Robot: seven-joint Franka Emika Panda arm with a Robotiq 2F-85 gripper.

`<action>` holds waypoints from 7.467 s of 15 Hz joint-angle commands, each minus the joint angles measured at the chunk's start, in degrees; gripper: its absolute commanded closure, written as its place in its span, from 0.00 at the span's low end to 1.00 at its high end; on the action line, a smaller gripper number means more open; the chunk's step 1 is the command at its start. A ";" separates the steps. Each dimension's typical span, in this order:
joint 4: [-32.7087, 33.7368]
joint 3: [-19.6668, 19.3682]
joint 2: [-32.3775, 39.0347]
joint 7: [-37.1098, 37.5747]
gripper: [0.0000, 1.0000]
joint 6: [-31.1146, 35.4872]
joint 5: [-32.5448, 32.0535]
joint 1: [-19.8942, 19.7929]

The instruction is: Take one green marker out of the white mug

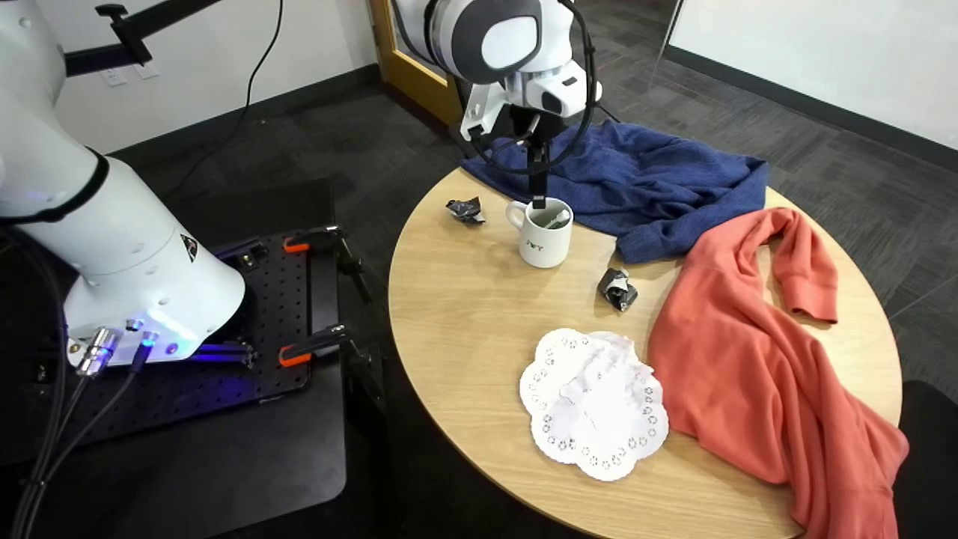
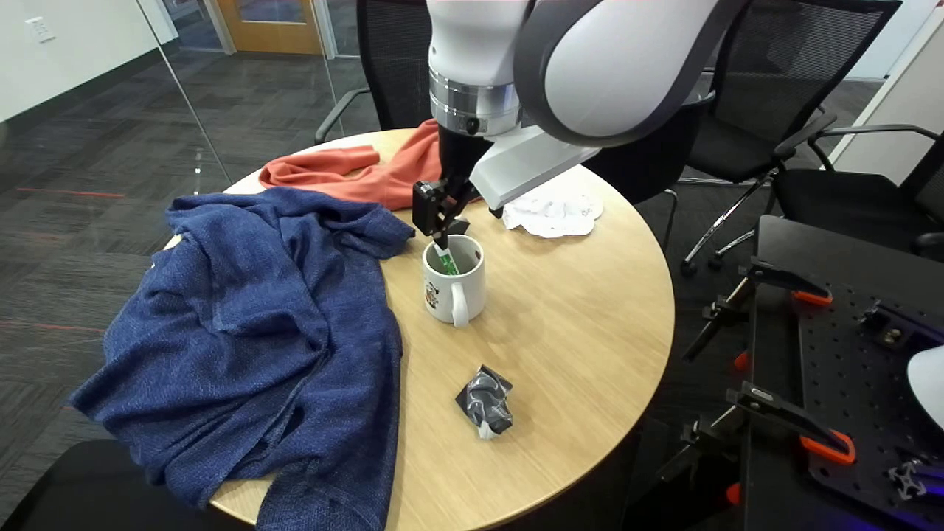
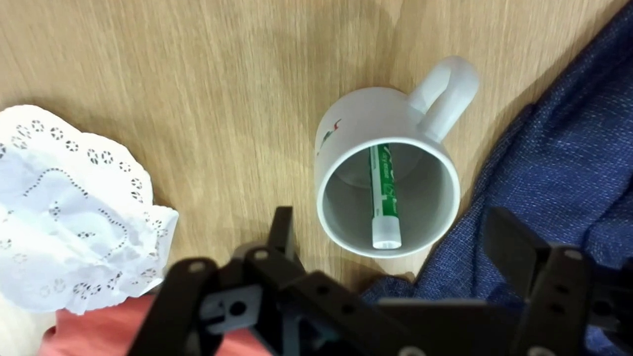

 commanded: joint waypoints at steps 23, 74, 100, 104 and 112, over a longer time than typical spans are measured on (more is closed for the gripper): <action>10.10 -2.21 10.87 -6.03 0.54 -0.76 8.17 2.20; -14.30 0.26 -19.35 15.25 0.95 -7.11 -5.96 -3.56; -13.82 -0.78 -2.01 -0.87 0.24 6.41 21.60 -3.97; -13.79 -1.06 -2.28 -0.60 0.00 6.55 21.31 -3.68; -13.76 -1.61 -2.20 0.23 0.00 5.95 20.97 -3.11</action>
